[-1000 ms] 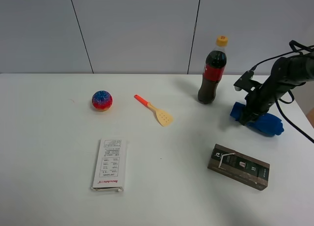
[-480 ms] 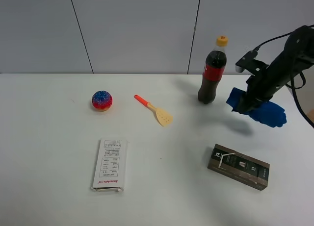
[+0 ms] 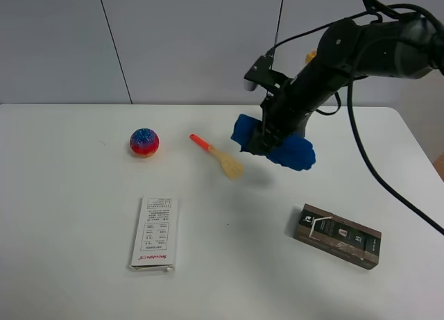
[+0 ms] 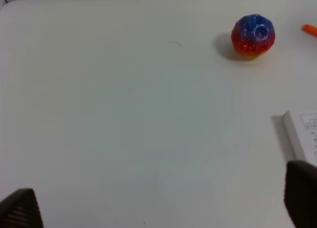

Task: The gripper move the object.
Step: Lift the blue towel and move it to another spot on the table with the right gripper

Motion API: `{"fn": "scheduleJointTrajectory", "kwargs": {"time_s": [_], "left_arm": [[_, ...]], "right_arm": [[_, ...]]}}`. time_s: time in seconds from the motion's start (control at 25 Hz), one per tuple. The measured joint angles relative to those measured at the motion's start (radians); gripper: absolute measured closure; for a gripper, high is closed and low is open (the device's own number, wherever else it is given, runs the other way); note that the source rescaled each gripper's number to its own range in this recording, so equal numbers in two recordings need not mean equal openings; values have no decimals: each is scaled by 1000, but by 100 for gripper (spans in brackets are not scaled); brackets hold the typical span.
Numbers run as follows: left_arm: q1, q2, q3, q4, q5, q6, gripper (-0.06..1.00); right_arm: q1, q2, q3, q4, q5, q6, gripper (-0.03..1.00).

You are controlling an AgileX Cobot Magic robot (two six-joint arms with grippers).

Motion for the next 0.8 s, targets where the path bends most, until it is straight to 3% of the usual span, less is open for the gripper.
{"fn": "scheduleJointTrajectory", "kwargs": {"time_s": [0.32, 0.64, 0.68, 0.72, 0.8], "left_arm": [[0, 0, 0, 0, 0, 0, -6], [0, 0, 0, 0, 0, 0, -6], [0, 0, 0, 0, 0, 0, -6], [0, 0, 0, 0, 0, 0, -6], [0, 0, 0, 0, 0, 0, -6]], "right_arm": [[156, 140, -139, 5, 55, 31, 97], [188, 208, -141, -54, 60, 64, 97], [189, 210, -141, -56, 61, 66, 94], [190, 209, -141, -56, 64, 72, 83], [192, 209, -142, -55, 72, 100, 54]]}}
